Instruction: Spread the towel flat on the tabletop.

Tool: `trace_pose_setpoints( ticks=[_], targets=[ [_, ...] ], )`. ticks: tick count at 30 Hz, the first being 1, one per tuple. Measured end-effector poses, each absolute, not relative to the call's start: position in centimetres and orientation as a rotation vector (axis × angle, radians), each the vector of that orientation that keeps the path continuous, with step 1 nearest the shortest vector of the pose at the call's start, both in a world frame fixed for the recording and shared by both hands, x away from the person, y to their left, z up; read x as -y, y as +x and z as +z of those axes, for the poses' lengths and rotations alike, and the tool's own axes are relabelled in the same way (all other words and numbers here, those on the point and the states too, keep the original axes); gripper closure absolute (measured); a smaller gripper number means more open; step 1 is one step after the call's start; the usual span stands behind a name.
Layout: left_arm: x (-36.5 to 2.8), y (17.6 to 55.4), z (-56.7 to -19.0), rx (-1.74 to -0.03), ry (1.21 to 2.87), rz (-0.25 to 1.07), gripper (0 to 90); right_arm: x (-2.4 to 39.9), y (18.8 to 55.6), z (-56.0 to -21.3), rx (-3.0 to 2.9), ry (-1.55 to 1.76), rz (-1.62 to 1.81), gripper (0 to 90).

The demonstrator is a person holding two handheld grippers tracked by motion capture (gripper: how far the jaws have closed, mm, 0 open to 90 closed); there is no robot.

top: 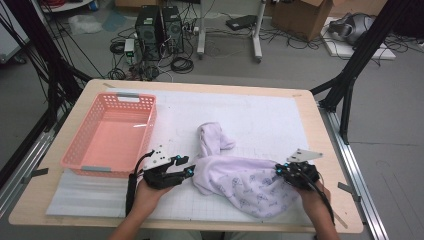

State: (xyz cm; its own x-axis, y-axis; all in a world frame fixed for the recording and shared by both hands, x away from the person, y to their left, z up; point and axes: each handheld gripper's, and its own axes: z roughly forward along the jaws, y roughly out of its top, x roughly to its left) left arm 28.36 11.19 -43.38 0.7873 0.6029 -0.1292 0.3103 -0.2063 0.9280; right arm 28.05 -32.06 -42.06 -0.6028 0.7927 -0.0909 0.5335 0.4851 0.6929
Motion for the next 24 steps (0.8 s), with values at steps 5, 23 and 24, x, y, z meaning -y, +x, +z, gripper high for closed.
trace_pose_setpoints(
  ticks=[5,23,24],
  targets=[
    [-11.1,28.5,-43.5,-0.713,1.81,0.313,56.8,35.0,26.0,-41.9,-2.297,1.159,0.817,89.3],
    [-11.5,28.7,-43.5,-0.73,1.794,0.33,52.4,20.8,31.7,-40.5,-2.459,0.719,1.249,40.9],
    [-11.5,28.7,-43.5,-0.73,1.793,0.331,52.4,20.1,32.1,-40.6,-2.494,0.698,1.242,41.4]
  ],
)
